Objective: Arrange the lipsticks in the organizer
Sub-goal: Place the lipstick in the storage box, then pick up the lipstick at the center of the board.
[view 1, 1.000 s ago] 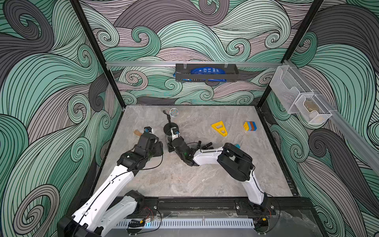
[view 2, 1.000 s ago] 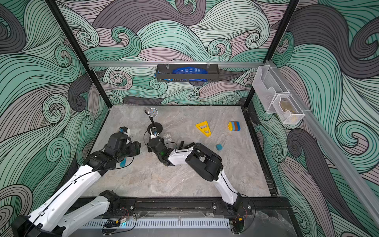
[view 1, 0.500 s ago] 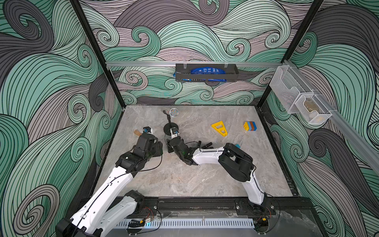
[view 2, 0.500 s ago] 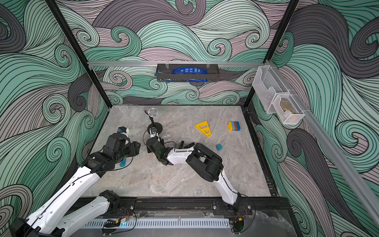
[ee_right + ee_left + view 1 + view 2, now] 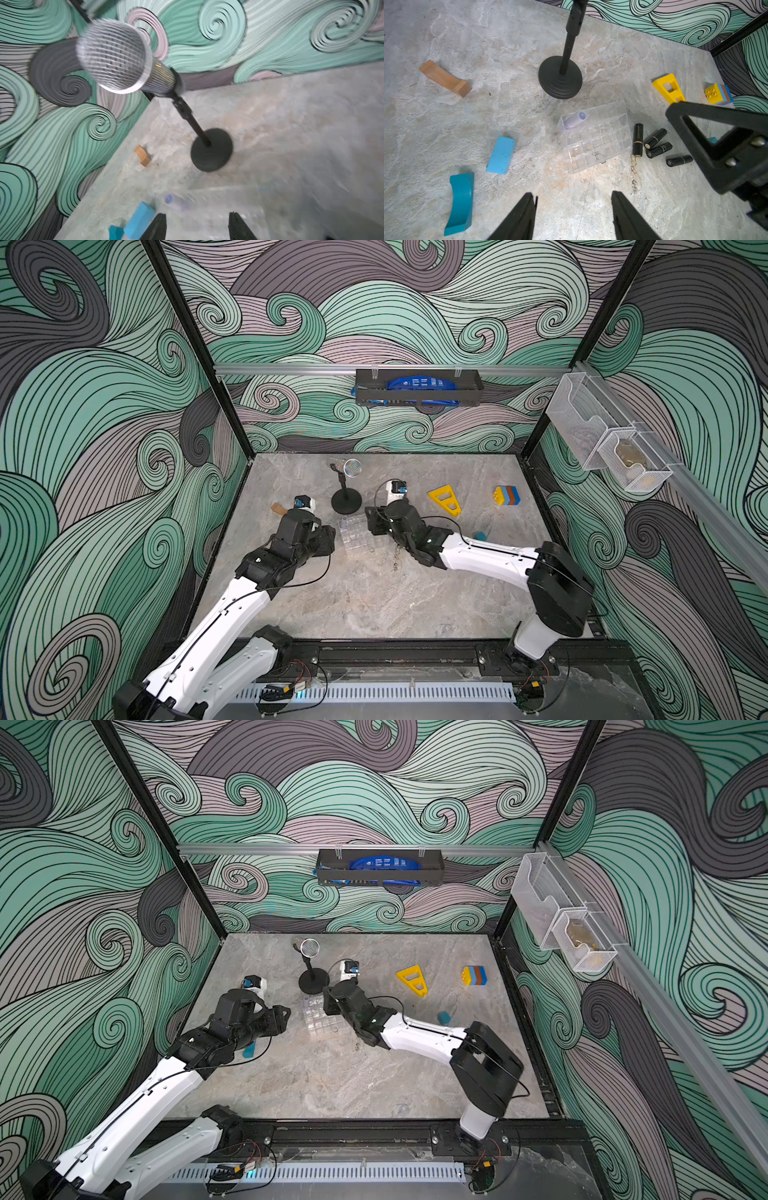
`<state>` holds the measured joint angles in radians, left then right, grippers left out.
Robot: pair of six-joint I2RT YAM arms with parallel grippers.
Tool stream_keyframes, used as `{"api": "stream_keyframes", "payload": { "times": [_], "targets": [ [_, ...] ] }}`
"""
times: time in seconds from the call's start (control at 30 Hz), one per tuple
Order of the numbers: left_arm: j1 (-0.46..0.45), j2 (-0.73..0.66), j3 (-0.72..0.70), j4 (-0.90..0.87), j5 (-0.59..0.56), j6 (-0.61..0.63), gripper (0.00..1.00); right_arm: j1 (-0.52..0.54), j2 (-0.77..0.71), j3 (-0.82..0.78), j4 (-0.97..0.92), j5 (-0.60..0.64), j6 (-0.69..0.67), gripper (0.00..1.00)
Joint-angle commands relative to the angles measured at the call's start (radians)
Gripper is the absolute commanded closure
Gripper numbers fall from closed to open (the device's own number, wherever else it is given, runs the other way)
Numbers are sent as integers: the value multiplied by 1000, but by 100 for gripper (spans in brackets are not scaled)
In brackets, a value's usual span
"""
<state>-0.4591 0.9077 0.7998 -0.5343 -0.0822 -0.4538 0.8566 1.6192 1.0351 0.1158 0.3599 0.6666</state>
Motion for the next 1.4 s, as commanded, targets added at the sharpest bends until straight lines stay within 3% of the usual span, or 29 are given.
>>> {"api": "stream_keyframes", "payload": {
  "times": [0.0,0.07,0.13,0.3,0.43,0.63,0.93,1.37],
  "targets": [
    [-78,59,-20,94,44,12,40,-101,-85,-64,-195,-122,56,48],
    [-156,107,-44,171,19,4,39,-183,-117,-77,-265,-213,12,49],
    [-210,154,-60,240,14,-16,39,-230,-117,-64,-338,-227,-16,50],
    [-300,251,-87,350,22,-60,40,-259,-36,-1,-393,-296,-67,51],
    [-303,259,-101,343,14,-71,40,-220,108,115,-448,-250,-53,52],
    [-299,205,-116,283,-128,-62,40,-183,248,218,-474,-197,-43,55],
    [-287,172,-139,298,-143,-60,39,-168,322,232,-482,-119,-7,56],
    [-279,166,-118,284,-135,-57,39,-183,428,297,-464,-116,7,61]
  ]
}}
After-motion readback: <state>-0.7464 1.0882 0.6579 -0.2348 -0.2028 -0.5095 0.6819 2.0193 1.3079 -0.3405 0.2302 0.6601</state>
